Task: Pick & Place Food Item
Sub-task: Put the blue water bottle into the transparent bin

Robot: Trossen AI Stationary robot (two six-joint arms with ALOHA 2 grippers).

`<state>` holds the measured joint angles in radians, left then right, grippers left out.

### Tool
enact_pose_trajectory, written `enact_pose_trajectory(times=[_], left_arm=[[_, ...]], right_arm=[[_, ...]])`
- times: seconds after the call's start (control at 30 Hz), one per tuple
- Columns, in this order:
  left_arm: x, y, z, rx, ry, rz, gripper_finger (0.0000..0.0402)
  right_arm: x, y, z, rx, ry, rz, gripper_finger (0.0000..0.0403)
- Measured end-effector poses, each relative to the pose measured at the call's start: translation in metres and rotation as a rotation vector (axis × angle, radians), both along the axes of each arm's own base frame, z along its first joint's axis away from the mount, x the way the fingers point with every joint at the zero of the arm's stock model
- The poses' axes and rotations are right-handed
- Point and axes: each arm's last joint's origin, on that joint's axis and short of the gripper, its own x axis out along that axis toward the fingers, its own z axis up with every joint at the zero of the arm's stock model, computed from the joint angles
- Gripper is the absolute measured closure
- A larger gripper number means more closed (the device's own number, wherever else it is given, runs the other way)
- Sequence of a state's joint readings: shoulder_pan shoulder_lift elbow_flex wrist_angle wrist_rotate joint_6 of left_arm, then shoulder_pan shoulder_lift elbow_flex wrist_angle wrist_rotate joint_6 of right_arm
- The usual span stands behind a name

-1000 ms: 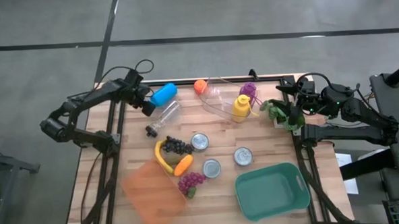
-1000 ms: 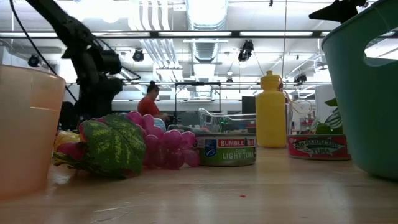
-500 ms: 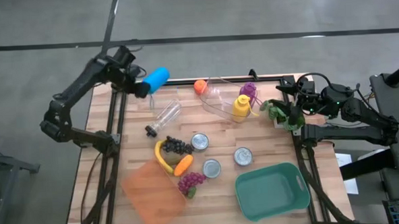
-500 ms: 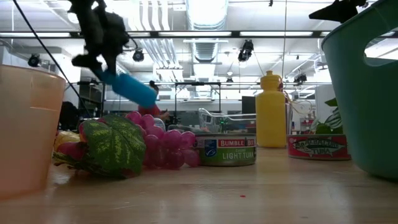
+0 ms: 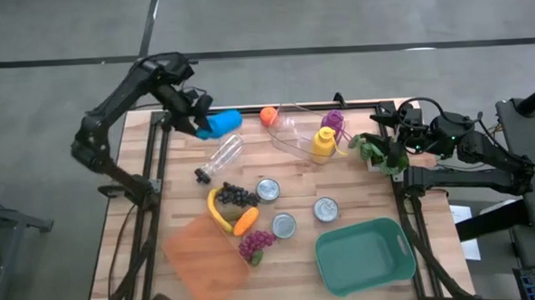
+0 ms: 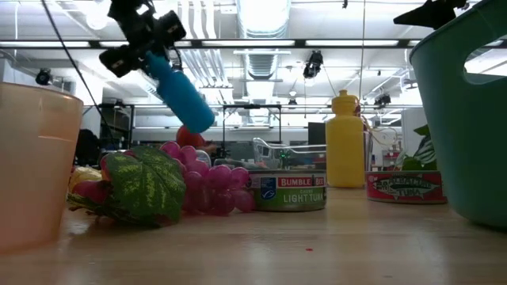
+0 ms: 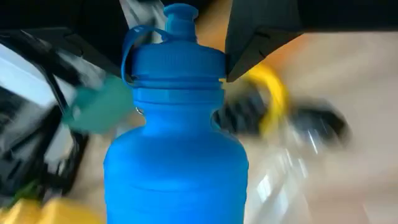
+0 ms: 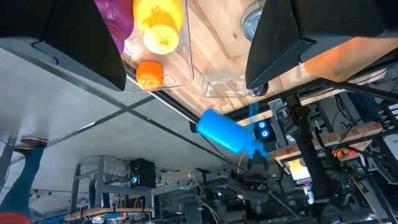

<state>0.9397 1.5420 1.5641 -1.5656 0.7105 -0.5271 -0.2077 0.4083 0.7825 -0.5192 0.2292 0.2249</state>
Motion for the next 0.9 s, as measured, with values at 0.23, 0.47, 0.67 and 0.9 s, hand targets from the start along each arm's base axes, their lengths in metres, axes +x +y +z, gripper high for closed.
enact_pose_trajectory(times=[0.23,0.47,0.67,0.9], left_arm=[[0.030,0.021,0.016,-0.067,-0.090,0.015,0.0191],[0.046,0.030,0.044,-0.060,-0.120,0.088,0.0191],[0.049,0.030,0.048,-0.090,-0.134,0.104,0.0191],[0.062,0.039,0.050,0.331,-0.161,-0.028,0.0191]], right_arm=[[0.000,0.000,0.000,0.000,0.000,0.000,0.0074],[0.000,0.000,0.000,0.000,-0.001,0.000,0.0074],[0.000,0.000,0.000,0.000,0.000,0.000,0.0074],[0.000,0.000,0.000,0.000,0.000,0.000,0.0074]])
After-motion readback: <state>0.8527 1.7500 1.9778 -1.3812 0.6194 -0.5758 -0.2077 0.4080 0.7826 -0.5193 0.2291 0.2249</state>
